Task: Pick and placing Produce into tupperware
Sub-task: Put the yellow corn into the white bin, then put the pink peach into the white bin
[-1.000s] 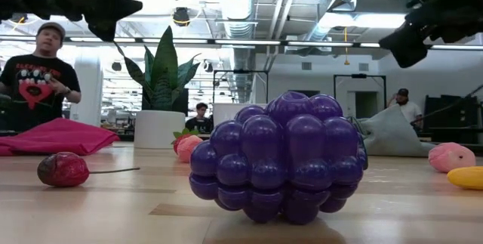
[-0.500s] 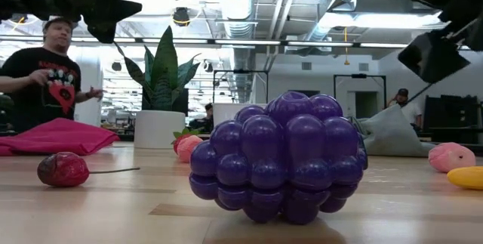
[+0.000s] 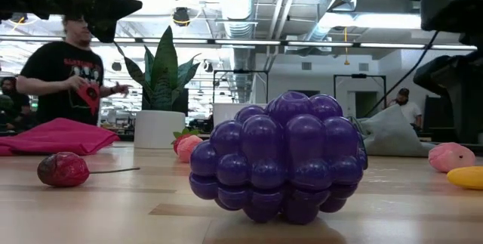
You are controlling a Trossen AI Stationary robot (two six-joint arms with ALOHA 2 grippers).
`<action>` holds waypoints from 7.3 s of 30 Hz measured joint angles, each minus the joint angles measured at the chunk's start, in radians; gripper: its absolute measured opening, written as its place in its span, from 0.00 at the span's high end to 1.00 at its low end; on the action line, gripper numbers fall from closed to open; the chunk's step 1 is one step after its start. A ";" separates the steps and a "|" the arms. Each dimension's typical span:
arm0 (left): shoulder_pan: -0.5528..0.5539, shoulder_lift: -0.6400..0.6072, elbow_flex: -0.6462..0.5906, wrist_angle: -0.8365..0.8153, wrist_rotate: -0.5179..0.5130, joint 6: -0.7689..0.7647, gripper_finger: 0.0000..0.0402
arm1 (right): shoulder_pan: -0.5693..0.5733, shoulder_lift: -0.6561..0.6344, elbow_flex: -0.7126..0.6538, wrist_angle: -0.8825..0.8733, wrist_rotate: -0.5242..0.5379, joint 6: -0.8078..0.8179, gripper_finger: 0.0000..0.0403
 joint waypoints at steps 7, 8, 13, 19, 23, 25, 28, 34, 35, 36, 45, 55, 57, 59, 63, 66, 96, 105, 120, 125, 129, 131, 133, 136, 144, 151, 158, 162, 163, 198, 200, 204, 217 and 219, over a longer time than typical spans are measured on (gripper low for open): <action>0.000 0.000 0.000 -0.001 0.000 -0.005 0.61 | 0.014 0.135 0.105 0.002 0.000 0.002 0.32; 0.000 0.000 0.000 -0.001 0.000 -0.005 0.61 | 0.018 0.149 0.121 -0.005 0.000 0.002 0.32; 0.000 0.000 0.000 -0.001 0.000 -0.011 0.61 | 0.024 0.210 0.176 -0.042 0.000 0.038 0.32; 0.001 0.000 0.000 0.009 -0.002 -0.012 0.61 | 0.031 0.259 0.199 -0.046 0.000 0.060 0.32; 0.001 0.000 0.001 0.010 -0.005 -0.068 0.61 | 0.023 0.264 0.200 -0.069 0.000 0.072 0.32; 0.001 0.000 0.001 0.003 -0.006 -0.105 0.61 | 0.017 0.264 0.200 -0.082 0.000 0.083 0.32; 0.000 0.000 0.001 0.000 -0.006 -0.149 0.61 | 0.024 0.258 0.200 -0.108 0.000 0.110 0.32; 0.000 0.000 0.001 0.000 -0.017 -0.195 0.61 | 0.054 0.267 0.200 -0.115 -0.012 0.150 0.32; 0.000 0.000 0.001 0.000 -0.019 -0.204 0.61 | 0.060 0.268 0.200 -0.115 -0.008 0.153 0.32; 0.000 0.000 0.001 0.000 -0.019 -0.212 0.61 | 0.065 0.269 0.200 -0.115 -0.003 0.155 0.32; 0.000 0.000 0.001 -0.001 -0.020 -0.241 0.61 | 0.077 0.269 0.200 -0.085 -0.001 0.141 0.50; 0.000 0.000 0.001 -0.004 -0.020 -0.241 0.61 | 0.067 0.269 0.199 -0.072 0.000 0.117 0.78; 0.000 0.000 0.001 -0.004 -0.020 -0.241 0.61 | 0.067 0.269 0.199 -0.063 -0.001 0.106 0.82; 0.000 0.000 0.001 -0.004 -0.020 -0.241 0.61 | 0.067 0.269 0.199 -0.061 -0.001 0.104 0.85; 0.000 0.000 0.001 -0.004 -0.020 -0.241 0.61 | 0.067 0.269 0.199 -0.062 -0.001 0.103 0.89; 0.000 0.000 0.001 -0.004 -0.020 -0.241 0.61 | 0.067 0.269 0.199 -0.062 0.000 0.091 0.90; 0.000 0.000 0.001 -0.029 -0.019 -0.249 0.61 | -0.039 0.269 0.584 -0.539 0.242 -0.212 0.89; 0.000 0.001 0.001 -0.084 -0.019 -0.284 0.61 | -0.093 0.269 0.724 -0.696 0.363 -0.302 0.89; 0.000 0.001 0.001 -0.109 -0.063 -0.278 0.61 | -0.336 0.221 0.833 -0.705 0.370 -0.563 0.89; 0.000 0.000 0.001 -0.108 -0.071 -0.256 0.61 | -0.447 0.148 0.832 -0.667 0.351 -0.642 0.89; 0.000 0.000 0.001 -0.110 -0.071 -0.252 0.61 | -0.544 0.100 0.832 -0.588 0.250 -0.709 0.89; 0.000 0.000 0.001 -0.116 -0.071 -0.252 0.61 | -0.597 0.082 0.832 -0.552 0.193 -0.728 0.89; 0.000 0.000 0.001 -0.118 -0.071 -0.252 0.61 | -0.650 0.072 0.832 -0.538 0.131 -0.738 0.89; 0.000 0.001 0.001 -0.124 -0.071 -0.253 0.61 | -0.734 0.071 0.832 -0.505 0.033 -0.745 0.89; 0.001 0.000 0.001 -0.123 -0.073 -0.241 0.61 | -0.929 0.126 0.832 -0.438 -0.228 -0.747 0.89; 0.001 0.000 0.001 -0.097 -0.112 -0.234 0.61 | -1.028 0.240 0.831 -0.457 -0.294 -0.735 0.89; 0.001 0.000 0.001 -0.071 -0.173 -0.133 0.61 | -1.063 0.377 0.831 -0.466 -0.330 -0.760 0.89; 0.001 0.000 0.001 -0.069 -0.173 -0.128 0.61 | -1.072 0.437 0.831 -0.473 -0.334 -0.778 0.89; 0.001 0.000 0.001 -0.069 -0.173 -0.123 0.61 | -1.073 0.448 0.830 -0.478 -0.334 -0.783 0.89; 0.001 0.000 0.001 -0.013 -0.134 0.053 0.61 | -1.040 0.343 0.830 -0.471 -0.421 -0.804 0.61; 0.001 0.000 0.001 0.037 -0.103 0.073 0.61 | -1.010 0.270 0.830 -0.467 -0.422 -0.805 0.62; 0.000 -0.003 0.001 0.073 -0.054 0.103 0.61 | -0.945 0.114 0.827 -0.456 -0.421 -0.779 0.65; 0.001 -0.004 0.001 0.126 -0.069 0.116 0.61 | -0.734 -0.336 0.546 -0.361 -0.288 -0.635 0.67; 0.001 -0.004 0.001 0.128 -0.070 0.137 0.61 | -0.707 -0.397 0.471 -0.317 -0.272 -0.603 0.67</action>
